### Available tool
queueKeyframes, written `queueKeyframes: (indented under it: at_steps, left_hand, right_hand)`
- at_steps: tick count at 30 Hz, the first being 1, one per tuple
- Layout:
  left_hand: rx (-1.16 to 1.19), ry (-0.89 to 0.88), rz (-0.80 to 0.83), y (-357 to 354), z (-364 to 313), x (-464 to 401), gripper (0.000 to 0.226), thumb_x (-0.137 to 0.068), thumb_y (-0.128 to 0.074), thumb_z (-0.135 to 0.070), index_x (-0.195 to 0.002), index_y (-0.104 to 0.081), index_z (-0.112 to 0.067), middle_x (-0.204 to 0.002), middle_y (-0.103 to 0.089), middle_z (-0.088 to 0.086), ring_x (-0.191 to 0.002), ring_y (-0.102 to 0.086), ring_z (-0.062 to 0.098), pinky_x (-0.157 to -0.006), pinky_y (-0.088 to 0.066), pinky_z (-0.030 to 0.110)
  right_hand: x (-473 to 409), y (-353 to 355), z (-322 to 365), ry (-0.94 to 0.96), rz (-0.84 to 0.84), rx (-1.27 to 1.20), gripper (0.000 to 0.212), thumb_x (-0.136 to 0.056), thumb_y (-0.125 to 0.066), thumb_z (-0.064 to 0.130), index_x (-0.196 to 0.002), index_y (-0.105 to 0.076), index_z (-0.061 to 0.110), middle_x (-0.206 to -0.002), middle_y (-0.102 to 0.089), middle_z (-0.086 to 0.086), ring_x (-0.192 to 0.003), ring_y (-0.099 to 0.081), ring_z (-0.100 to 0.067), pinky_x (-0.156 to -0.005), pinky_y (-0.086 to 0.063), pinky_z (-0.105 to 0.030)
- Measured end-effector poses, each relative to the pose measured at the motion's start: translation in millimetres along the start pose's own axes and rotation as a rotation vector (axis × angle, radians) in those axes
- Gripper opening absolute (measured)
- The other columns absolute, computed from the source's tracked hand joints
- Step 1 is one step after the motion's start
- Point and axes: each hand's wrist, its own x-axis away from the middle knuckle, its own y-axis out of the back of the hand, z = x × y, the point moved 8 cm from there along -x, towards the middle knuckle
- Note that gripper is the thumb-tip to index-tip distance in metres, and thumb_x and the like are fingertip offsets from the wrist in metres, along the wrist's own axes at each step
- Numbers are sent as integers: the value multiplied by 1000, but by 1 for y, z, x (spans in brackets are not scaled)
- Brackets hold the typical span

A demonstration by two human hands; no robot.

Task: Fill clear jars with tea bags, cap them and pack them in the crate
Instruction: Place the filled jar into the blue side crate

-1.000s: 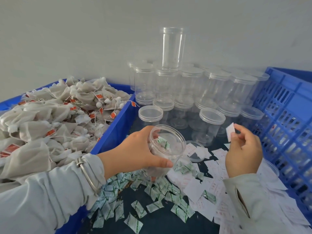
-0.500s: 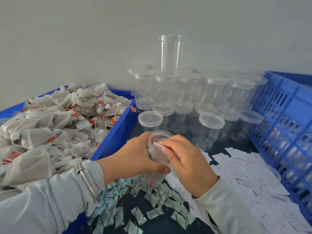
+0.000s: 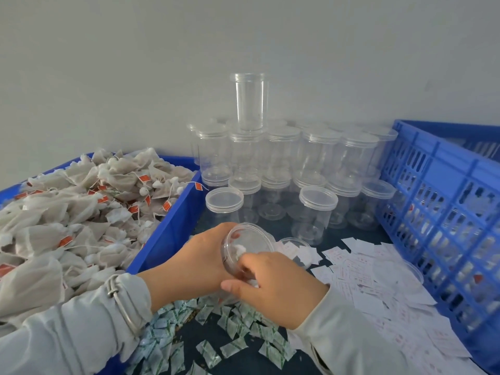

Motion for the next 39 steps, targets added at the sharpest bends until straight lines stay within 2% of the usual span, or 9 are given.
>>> queueKeyframes:
  at_steps: [3, 7, 15, 22, 25, 28, 32, 36, 39]
  left_hand:
    - [41, -3, -26, -1, -14, -2, 62, -50, -66, -59, -107, -42, -57, -102, -54, -42, -95, -50, -24, -71, -42, 8]
    - [182, -54, -42, -2, -56, -17, 62, -50, -72, -45, -109, -53, -46, -95, -65, -27, -87, -59, -14, -66, -44, 6]
    - [399, -265, -193, -9, -194, -65, 55, -54, -77, -34, -99, -46, -43, -87, -63, -24, -75, -57, -16, -64, -43, 2]
    - [507, -488, -319, -11, -314, -111, 62, -60, -81, -38, -108, -42, -35, -84, -56, -28, -74, -56, -19, -68, -43, 1]
    - [512, -527, -336, -17, -355, -142, 90, -61, -85, -42, -135, -39, -19, -112, -59, -16, -99, -57, -10, -82, -41, 7]
    - [437, -414, -274, -46, -371, -180, 115, -64, -84, -44, -149, -15, -10, -145, -38, 7, -131, -40, 17, -100, -34, 21]
    - [463, -242, -130, -110, -364, -211, 76, -83, -69, -25, -143, -27, -7, -140, -40, 10, -109, -53, 17, -87, -44, 15]
    - [351, -251, -53, -142, -365, -221, 55, -86, -48, -6, -139, -35, -9, -136, -41, 10, -116, -50, 28, -96, -44, 36]
    - [221, -274, -38, -144, -364, -222, 36, -82, -43, -1, -113, -59, -8, -111, -60, 10, -101, -57, 29, -83, -49, 36]
  right_hand:
    - [8, 21, 5, 37, -2, 87, 36, -89, -49, 55, -65, -44, 28, -69, -44, 9, -74, -44, -14, -65, -31, -28]
    - [33, 79, 6, 91, -237, 54, 35, -91, -50, 51, -82, -63, 20, -71, -35, 14, -74, -34, 1, -69, -26, -15]
    - [106, 207, -16, -9, -652, 343, 22, -85, -54, 21, -83, -72, 10, -74, -65, -2, -79, -54, -21, -78, -42, -37]
    - [147, 319, -35, -99, -715, 549, 12, -85, -63, 15, -88, -75, 14, -82, -70, -1, -79, -60, -21, -70, -35, -24]
    - [159, 369, -53, -137, -777, 613, 16, -88, -63, 22, -96, -75, 15, -78, -65, 0, -71, -57, -16, -63, -32, -16]
    - [163, 410, -86, -196, -810, 663, 21, -89, -61, 23, -101, -74, 12, -91, -71, -9, -79, -58, -17, -66, -31, -18]
    - [150, 442, -160, -404, -750, 736, 26, -89, -57, 19, -94, -70, -3, -92, -66, -24, -90, -57, -38, -74, -37, -37]
    - [129, 440, -245, -588, -614, 682, 25, -91, -53, 15, -97, -71, -1, -100, -68, -20, -97, -58, -35, -79, -41, -34]
    - [114, 423, -302, -685, -449, 694, 26, -94, -52, 19, -99, -73, 4, -106, -68, -16, -103, -58, -33, -80, -42, -32]
